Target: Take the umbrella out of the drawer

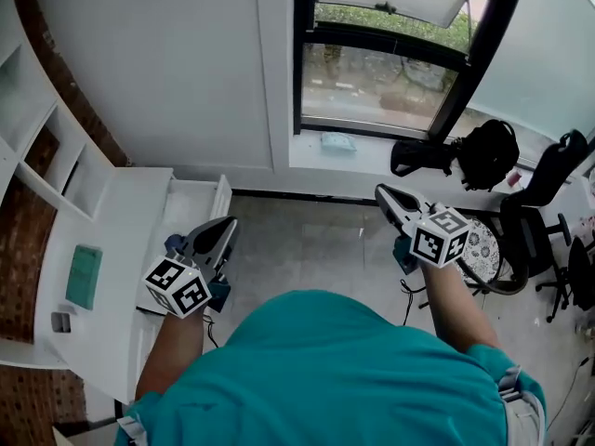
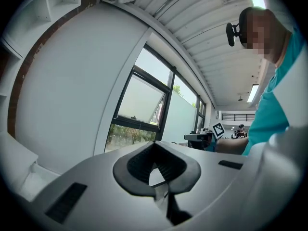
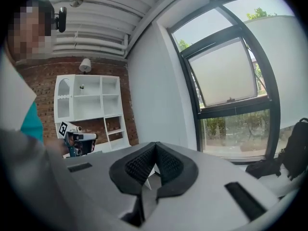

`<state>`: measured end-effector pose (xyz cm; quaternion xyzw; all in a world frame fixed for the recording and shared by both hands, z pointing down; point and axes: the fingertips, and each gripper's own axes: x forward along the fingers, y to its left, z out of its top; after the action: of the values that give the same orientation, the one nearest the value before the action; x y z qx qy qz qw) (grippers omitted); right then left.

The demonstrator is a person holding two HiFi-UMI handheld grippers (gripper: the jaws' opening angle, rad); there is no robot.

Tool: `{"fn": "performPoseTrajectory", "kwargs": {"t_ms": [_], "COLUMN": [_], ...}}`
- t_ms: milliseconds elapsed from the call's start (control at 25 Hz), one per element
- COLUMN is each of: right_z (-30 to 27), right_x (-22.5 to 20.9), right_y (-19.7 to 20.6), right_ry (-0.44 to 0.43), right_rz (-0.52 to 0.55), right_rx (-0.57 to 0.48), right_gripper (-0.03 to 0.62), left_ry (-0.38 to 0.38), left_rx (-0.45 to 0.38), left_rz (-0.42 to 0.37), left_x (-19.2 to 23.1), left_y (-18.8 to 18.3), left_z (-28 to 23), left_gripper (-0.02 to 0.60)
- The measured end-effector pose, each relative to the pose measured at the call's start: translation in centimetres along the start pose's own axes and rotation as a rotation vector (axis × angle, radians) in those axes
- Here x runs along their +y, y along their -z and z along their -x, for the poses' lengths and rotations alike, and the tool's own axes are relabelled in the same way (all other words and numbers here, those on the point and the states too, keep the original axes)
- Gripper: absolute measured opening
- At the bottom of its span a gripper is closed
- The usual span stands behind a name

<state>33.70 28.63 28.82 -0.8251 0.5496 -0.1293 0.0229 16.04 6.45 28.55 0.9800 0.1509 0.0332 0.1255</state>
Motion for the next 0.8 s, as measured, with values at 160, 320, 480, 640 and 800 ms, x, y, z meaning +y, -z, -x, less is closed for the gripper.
{"fn": "performPoseTrajectory", "kwargs": {"t_ms": [160, 320, 480, 640, 800], "right_z": [0.9, 1.2, 1.1, 1.0, 0.9], "right_x": [-6.3, -10.3, -12.2, -12.9, -11.9], "right_y": [-1.7, -1.8, -0.7, 0.3, 0.9], "right_ry": [-0.009, 0.004, 0.037, 0.102, 0.16], "right_rz": [-0.001, -0.024, -0.056, -0.082, -0.09], "right_rx": [-0.006, -0.02, -0.021, -0.022, -0.022], "right_gripper": [0.021, 0.021, 0.021, 0.021, 0.021], "left_ry": [-0.006, 0.001, 0.019, 0.068, 0.13], "left_rx": [-0.021, -0.001, 0.022, 0.031, 0.052], "left_rz": [0.024, 0.02, 0.013, 0.004, -0.004], "left_x": [-1.6, -1.9, -1.0, 0.7, 2.7], "left_y": [-0.5, -0.5, -0.4, -0.6, -0.5], "left_z": [-6.1, -10.0, -12.1, -13.5, -14.2], "left_gripper": [0.015, 0.015, 0.015, 0.015, 0.015]}}
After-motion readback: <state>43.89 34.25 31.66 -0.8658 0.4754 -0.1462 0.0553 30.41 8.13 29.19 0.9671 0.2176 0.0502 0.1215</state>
